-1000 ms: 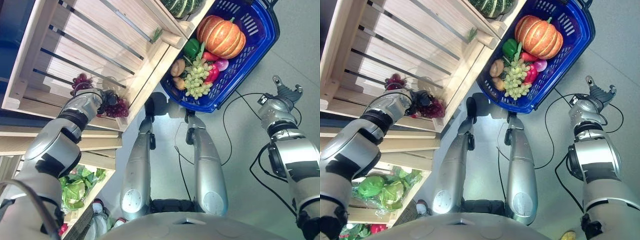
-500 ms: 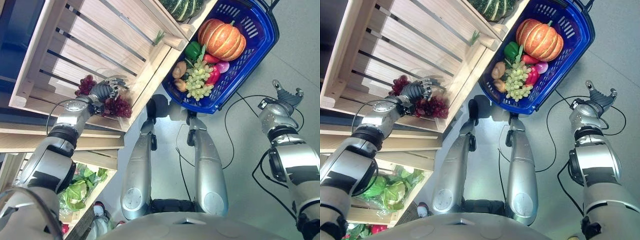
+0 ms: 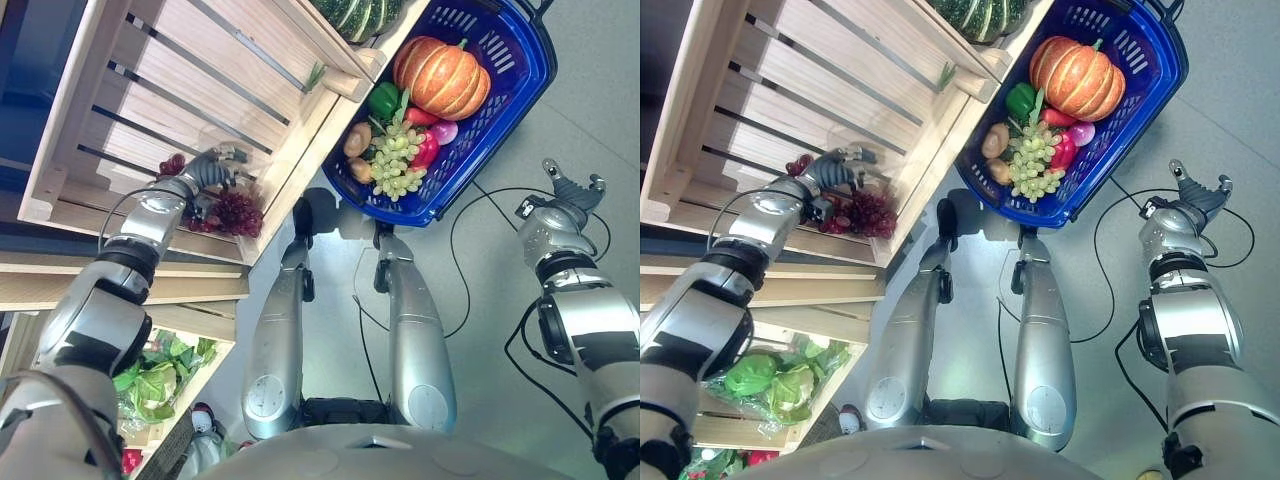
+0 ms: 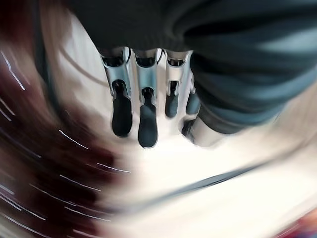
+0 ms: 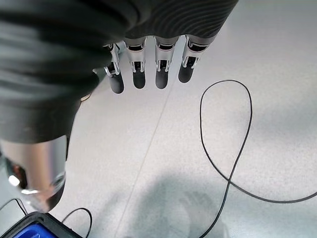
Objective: Pick up fruits and vegetables into the basket
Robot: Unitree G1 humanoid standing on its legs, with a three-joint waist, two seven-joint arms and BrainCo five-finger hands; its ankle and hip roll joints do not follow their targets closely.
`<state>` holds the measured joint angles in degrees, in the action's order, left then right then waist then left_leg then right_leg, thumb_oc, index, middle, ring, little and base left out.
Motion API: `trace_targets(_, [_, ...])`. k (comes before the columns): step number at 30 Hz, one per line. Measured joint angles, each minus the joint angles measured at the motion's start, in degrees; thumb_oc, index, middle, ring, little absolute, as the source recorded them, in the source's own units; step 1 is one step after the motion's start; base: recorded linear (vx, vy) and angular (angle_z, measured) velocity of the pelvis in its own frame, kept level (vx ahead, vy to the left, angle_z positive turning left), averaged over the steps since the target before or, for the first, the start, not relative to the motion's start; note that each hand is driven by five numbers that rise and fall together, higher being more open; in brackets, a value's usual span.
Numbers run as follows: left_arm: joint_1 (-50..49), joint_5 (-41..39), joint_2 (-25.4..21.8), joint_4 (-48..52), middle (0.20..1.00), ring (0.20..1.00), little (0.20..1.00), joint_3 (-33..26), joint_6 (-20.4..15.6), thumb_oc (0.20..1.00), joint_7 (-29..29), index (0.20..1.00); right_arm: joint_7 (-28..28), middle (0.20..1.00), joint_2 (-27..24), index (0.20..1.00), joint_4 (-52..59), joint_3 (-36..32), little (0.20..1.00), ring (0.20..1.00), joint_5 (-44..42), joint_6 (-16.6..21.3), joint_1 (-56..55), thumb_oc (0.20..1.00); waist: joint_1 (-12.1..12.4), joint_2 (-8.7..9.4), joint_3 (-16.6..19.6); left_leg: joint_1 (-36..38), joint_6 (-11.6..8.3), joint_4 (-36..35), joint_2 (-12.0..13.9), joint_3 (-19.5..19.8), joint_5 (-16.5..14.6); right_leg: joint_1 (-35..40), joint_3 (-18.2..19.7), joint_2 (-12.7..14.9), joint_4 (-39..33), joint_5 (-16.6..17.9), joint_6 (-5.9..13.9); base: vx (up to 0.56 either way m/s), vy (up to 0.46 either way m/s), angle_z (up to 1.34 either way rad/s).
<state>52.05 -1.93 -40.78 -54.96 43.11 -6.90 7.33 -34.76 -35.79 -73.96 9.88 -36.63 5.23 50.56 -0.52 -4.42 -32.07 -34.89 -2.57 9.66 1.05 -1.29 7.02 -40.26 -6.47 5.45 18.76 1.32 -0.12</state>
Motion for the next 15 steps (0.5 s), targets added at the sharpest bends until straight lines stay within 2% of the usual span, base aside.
trace_targets(2, [1.28,4.4,-1.98,3.85,1.0,1.0,1.0,3.44,0.92,1.0,-1.61,1.0,2.61,1.0,-0.57,1.0,-0.63,0.07,1.0,1.0,-0.31,-0.68,0.08,1.0,0.12,0.0,0.0,-0.3,0.02,-0.1,0.01,0.06,-0.03,-0.19,-0.12,-0.01,-0.24,-0.15,0.3,-0.03,-0.052,-0.02])
trace_targets(7, [3.13,8.56,-3.13,8.02,1.0,1.0,1.0,7.06,1.87,1.0,-1.44,1.0,9.4,1.0,-0.72,1.0,-3.63,0.21,1.0,1.0,-2.56,-3.13,-1.19,1.0,0.49,-0.01,-0.01,-0.98,-0.02,-0.11,0.0,0.97,-0.01,-0.28,-1.07,0.06,-0.56,0.07,-0.05,-0.01,-0.088,0.07])
trace_targets(9, [3.1,8.8,-3.33,8.7,1.0,1.0,1.0,7.24,1.83,1.0,0.17,1.0,11.35,1.0,-0.71,1.0,-4.6,0.21,1.0,1.0,-3.85,-4.29,-1.58,1.0,0.48,-0.01,-0.01,-1.16,-0.03,-0.12,-0.04,1.42,-0.01,-0.26,-1.53,0.15,-0.57,0.05,-0.07,0.01,-0.047,0.08])
trace_targets(15, [1.92,10.92,-4.08,9.14,1.0,1.0,1.0,10.12,2.35,1.0,7.83,1.0,12.49,1.0,-0.74,1.0,-5.66,0.01,1.0,1.0,-4.99,-4.41,-2.18,1.0,0.62,-0.01,-0.01,-1.04,0.07,-0.09,-0.32,1.72,0.26,0.08,-2.02,0.56,-0.27,0.04,-0.05,0.0,-0.019,0.06])
